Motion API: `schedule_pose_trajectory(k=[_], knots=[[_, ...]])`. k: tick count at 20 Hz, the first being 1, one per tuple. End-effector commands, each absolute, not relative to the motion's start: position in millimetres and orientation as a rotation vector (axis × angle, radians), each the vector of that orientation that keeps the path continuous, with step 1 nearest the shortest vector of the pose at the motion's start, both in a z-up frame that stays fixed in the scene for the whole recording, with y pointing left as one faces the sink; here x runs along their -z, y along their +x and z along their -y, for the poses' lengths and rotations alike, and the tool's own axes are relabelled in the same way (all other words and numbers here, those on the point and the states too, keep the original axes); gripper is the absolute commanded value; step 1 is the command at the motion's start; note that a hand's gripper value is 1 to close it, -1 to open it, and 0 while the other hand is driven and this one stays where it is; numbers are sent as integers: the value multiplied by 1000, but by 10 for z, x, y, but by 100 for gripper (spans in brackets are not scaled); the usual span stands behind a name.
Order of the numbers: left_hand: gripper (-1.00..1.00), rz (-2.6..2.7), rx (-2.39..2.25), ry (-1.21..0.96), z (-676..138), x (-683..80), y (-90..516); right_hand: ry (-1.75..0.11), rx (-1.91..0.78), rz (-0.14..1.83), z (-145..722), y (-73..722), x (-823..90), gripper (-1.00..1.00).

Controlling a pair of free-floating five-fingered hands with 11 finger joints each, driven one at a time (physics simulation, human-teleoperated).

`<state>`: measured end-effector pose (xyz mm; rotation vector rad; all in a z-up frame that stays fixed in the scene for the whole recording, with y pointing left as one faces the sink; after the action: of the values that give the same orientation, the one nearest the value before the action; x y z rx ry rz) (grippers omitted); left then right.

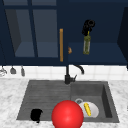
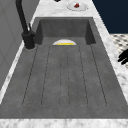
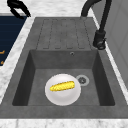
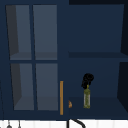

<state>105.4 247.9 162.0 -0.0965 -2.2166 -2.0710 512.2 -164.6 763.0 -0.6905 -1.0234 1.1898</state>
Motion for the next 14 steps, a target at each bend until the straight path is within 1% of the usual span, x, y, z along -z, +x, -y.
schedule_pose_trajectory(k=[1, 6, 8, 11, 14], knots=[[0, 2217, 2071, -96, -2479, -1620, 1054, -778, -1174, 1102, 1564, 4940, -7630, 100], [0, 2217, 2071, -96, -2479, -1620, 1054, -862, -1106, 1173, 1528, 4784, -7668, 100], [0, 2217, 2071, -96, -2479, -1620, 1054, -850, -1096, 1167, 1541, 4686, -7640, 100], [0, 2217, 2071, -96, -2479, -1620, 1054, -798, -1124, 1115, 1519, 4739, -7630, 100], [0, 2217, 2071, -96, -2479, -1620, 1054, -790, -1128, 1107, 1511, 4718, -7607, 100]])
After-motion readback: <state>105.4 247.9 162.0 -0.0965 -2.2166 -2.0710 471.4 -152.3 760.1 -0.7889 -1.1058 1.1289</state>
